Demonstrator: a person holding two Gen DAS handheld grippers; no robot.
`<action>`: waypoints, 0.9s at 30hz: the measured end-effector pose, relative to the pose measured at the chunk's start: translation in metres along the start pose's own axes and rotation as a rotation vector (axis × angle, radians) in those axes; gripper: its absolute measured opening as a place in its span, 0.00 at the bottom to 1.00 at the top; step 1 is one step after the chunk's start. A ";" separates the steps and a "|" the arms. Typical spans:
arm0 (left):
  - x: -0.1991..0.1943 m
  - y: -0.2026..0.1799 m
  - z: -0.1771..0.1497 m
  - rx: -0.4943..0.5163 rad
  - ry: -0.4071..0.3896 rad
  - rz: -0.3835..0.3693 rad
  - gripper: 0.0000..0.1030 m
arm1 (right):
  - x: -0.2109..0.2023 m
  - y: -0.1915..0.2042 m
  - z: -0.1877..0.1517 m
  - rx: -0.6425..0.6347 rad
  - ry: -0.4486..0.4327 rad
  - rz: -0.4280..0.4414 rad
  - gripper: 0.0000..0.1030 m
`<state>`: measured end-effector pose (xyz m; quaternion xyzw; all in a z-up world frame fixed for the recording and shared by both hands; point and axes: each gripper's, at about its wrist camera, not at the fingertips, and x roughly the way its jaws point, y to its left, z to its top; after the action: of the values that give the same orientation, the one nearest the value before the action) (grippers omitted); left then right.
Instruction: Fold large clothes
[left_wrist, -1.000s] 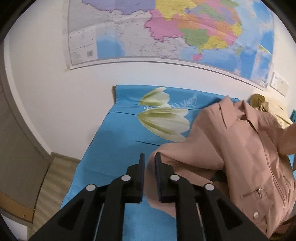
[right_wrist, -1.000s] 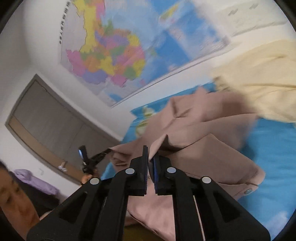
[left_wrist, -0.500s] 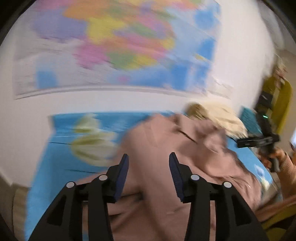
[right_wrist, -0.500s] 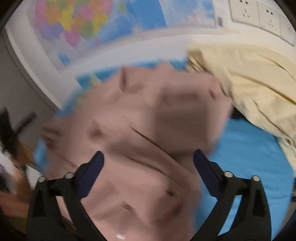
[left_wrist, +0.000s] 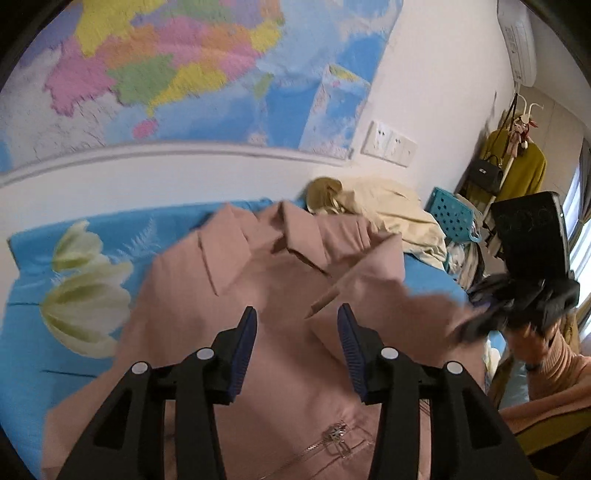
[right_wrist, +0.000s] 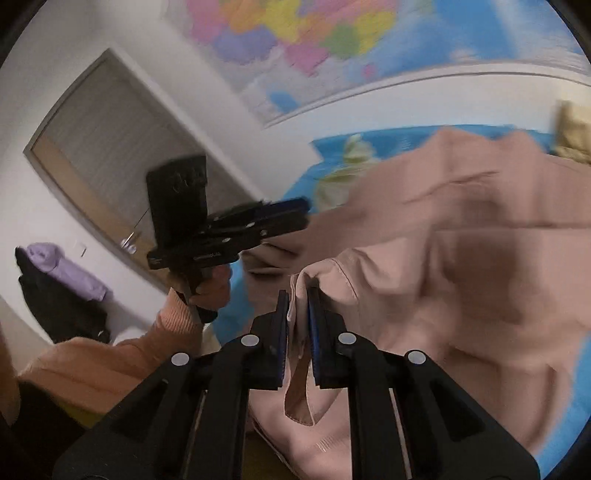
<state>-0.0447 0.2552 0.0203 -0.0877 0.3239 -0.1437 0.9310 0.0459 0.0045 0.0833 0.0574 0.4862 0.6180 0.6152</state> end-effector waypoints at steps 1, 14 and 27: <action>-0.005 0.000 0.001 0.003 -0.006 0.010 0.42 | 0.020 0.001 0.006 -0.001 0.026 0.018 0.38; 0.009 0.005 -0.053 0.024 0.139 0.123 0.66 | -0.045 -0.112 -0.005 0.129 -0.134 -0.679 0.93; 0.028 0.002 -0.053 0.229 0.130 0.324 0.04 | -0.089 -0.212 -0.025 0.375 -0.201 -0.469 0.04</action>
<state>-0.0569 0.2441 -0.0373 0.0811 0.3746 -0.0334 0.9230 0.1999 -0.1299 -0.0249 0.1169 0.5281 0.3502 0.7647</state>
